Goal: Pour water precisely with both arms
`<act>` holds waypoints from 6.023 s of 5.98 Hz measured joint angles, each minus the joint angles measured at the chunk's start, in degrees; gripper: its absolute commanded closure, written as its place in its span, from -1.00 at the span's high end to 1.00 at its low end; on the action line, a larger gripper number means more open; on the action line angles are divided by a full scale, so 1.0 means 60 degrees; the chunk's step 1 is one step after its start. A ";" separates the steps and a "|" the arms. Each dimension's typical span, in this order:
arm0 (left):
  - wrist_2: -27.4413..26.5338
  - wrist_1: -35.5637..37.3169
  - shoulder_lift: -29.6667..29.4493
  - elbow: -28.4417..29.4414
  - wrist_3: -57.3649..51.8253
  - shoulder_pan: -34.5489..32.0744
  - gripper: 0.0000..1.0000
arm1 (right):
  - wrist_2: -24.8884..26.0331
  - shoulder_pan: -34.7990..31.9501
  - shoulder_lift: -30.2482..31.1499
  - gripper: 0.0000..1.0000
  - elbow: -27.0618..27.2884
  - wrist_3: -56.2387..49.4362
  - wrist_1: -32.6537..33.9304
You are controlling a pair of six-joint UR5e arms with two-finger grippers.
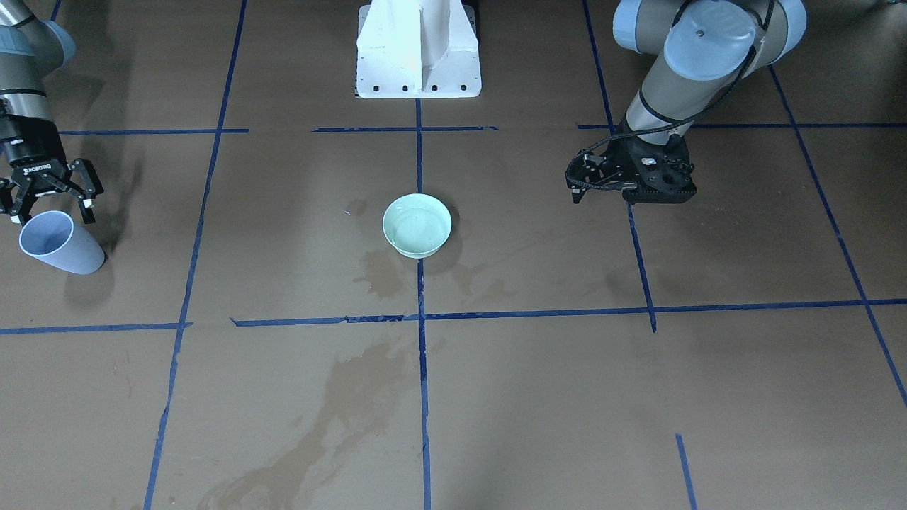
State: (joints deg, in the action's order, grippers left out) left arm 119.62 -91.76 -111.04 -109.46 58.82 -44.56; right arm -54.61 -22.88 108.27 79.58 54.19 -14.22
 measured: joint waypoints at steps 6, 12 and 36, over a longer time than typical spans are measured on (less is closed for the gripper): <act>0.0000 0.0004 -0.0045 -0.0019 0.0016 0.0000 1.00 | -0.4716 -0.2783 0.0899 0.99 -0.0378 -0.0251 -0.0184; -0.0286 0.0014 -0.0460 0.0066 0.0849 0.0460 1.00 | -1.3188 -1.0177 -0.0520 1.00 0.0487 -0.4813 0.6647; 0.1601 -0.1573 0.1042 0.1102 -0.2573 -0.2658 -1.00 | -1.3355 -1.2617 -0.1375 1.00 0.3479 -1.1611 1.8133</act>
State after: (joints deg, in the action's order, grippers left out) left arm 129.23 -101.20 -104.79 -102.85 43.38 -60.51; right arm -134.74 -98.59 100.02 100.46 -15.47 94.57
